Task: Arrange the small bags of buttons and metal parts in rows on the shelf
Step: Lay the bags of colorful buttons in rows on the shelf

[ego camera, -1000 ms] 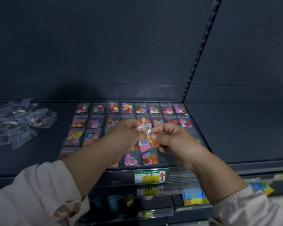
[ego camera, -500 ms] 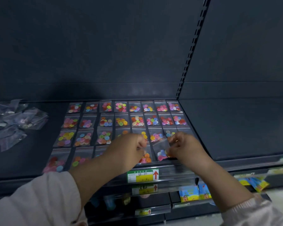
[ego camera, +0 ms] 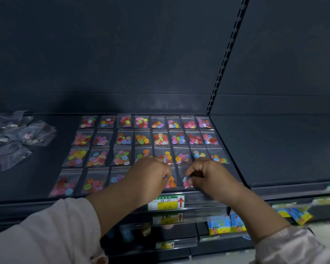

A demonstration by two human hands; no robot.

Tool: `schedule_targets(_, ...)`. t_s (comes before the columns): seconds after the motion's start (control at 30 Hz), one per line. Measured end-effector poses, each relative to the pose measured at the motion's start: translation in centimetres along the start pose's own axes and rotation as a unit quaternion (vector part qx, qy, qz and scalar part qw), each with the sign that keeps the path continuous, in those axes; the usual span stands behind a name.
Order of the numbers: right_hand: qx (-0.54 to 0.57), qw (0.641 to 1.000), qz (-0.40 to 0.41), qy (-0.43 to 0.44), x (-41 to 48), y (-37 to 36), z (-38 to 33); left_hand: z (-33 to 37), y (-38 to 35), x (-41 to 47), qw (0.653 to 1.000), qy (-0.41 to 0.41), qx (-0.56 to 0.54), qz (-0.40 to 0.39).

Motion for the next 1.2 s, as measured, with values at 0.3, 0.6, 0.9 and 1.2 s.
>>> schedule_targets(0.3, 0.02, 0.999, -0.044, -0.009, 0.4, -0.1, 0.2, 0.1, 0.0, -0.2, 0.999, -0.013, -0.031, 0.009)
schedule_targets(0.6, 0.021, 1.0, -0.001, -0.013, 0.4, 0.6, -0.5, -0.1, 0.7, -0.2, 0.999, -0.018, -0.035, 0.032)
schedule_targets(0.9, -0.105, 0.986, 0.084, 0.099, 2.7, 1.5, -6.6, -3.4, 4.7, -2.4, 0.992, 0.031, 0.001, 0.121)
schedule_targets(1.2, -0.18, 0.959, 0.049, 0.214, 7.4, -1.9, -17.3, -11.2, 10.4, -8.8, 0.969, 0.139, 0.001, 0.206)
Point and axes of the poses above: each hand's wrist, its own x-axis towards the middle knuckle, its own y-axis out of the back of the hand, z = x × y, the point moved 4 cm from there along x, towards the middle knuckle, and after that the axes turned 10 degrees about -x, right-handed, at the moved point
